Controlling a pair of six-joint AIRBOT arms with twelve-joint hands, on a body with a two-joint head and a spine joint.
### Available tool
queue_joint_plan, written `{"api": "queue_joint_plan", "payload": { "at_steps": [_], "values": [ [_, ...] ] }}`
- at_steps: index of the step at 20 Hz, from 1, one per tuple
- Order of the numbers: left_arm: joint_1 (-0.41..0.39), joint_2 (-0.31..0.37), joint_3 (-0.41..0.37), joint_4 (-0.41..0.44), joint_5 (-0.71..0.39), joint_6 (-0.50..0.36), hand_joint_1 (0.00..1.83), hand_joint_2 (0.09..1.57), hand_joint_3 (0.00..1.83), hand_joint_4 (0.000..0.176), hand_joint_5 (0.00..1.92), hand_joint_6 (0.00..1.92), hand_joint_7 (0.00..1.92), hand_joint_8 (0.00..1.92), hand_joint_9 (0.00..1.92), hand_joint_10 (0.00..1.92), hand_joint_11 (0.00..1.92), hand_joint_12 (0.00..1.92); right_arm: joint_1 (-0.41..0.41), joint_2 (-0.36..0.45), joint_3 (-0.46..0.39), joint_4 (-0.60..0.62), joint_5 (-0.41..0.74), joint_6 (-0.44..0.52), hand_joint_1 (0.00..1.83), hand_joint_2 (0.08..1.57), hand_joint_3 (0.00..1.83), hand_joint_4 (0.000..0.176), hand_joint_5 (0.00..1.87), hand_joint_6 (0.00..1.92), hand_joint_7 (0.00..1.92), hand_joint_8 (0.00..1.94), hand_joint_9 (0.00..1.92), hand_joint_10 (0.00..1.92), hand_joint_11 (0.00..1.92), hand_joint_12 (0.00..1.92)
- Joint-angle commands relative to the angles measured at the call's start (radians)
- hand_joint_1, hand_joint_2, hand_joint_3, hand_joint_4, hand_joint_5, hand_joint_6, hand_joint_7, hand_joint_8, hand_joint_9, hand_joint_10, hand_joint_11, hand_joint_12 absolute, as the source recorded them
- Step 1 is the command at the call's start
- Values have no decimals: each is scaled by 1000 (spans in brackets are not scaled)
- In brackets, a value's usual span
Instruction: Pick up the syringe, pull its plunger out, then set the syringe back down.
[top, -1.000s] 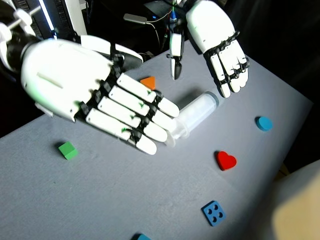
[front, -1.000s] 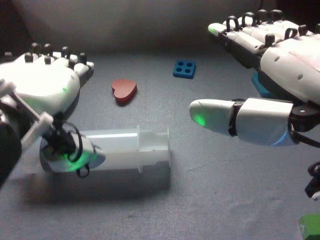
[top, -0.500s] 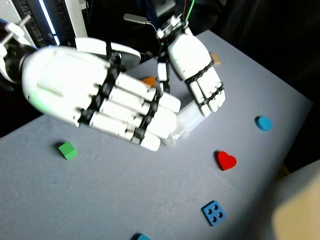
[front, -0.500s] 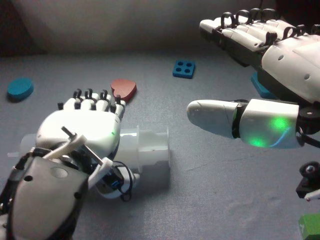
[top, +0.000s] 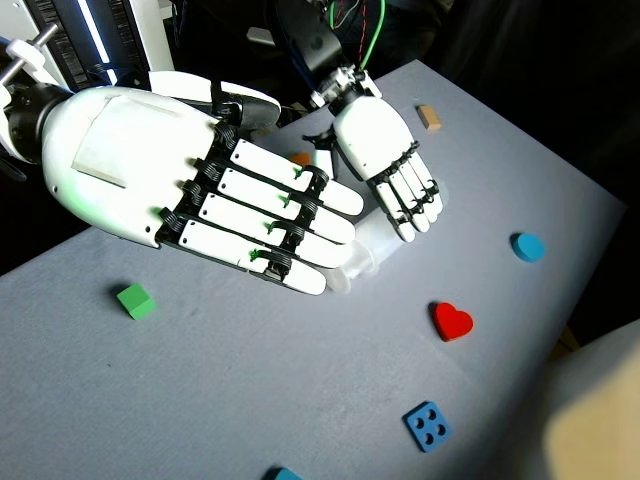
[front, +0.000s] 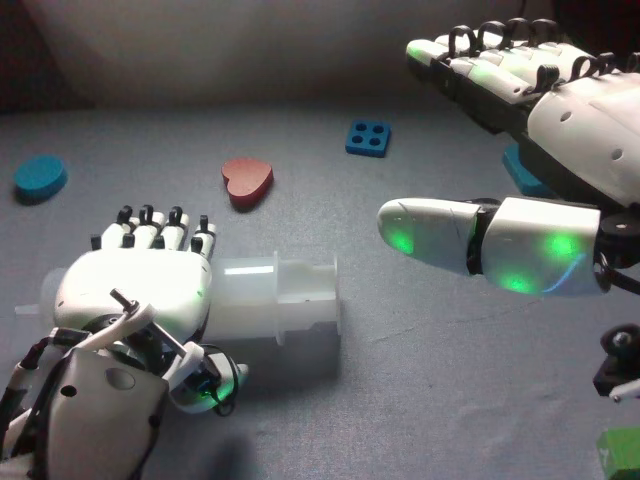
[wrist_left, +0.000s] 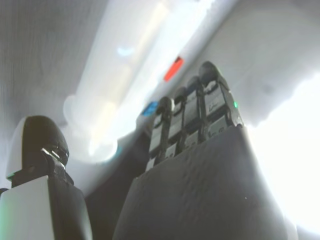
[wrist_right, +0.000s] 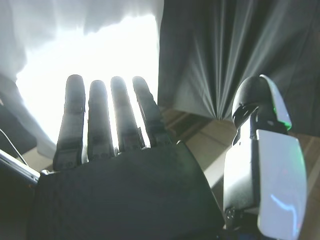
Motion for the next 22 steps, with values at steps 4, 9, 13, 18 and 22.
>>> {"api": "queue_joint_plan", "payload": {
  "at_steps": [4,9,13,18,22],
  "values": [
    [2,-23,43,106,-30,-3,748,1040,1,0,180,11,53,2,0,0,0,230,5,-2,1,-57,97,7,45,1035,0,0,55,2,55,2,45,4,0,342],
    [5,-57,83,107,-14,-3,757,1030,0,0,105,2,62,0,20,4,0,322,4,-3,1,-58,100,7,51,1040,0,0,56,4,56,4,42,4,0,350],
    [6,-73,109,107,1,-10,789,1014,0,0,108,1,58,1,16,1,0,284,2,-4,1,-58,102,7,16,1051,2,0,60,1,66,1,58,3,0,413],
    [6,-87,133,107,25,-16,741,1025,2,0,115,3,70,5,13,0,0,274,1,-5,1,-58,105,6,19,1052,0,0,19,1,27,1,15,0,0,269],
    [11,-97,147,111,45,-22,747,1026,0,0,133,5,90,6,15,1,0,331,-2,-5,1,-58,107,6,17,1053,0,0,41,5,43,4,33,6,0,302]
  ]
}}
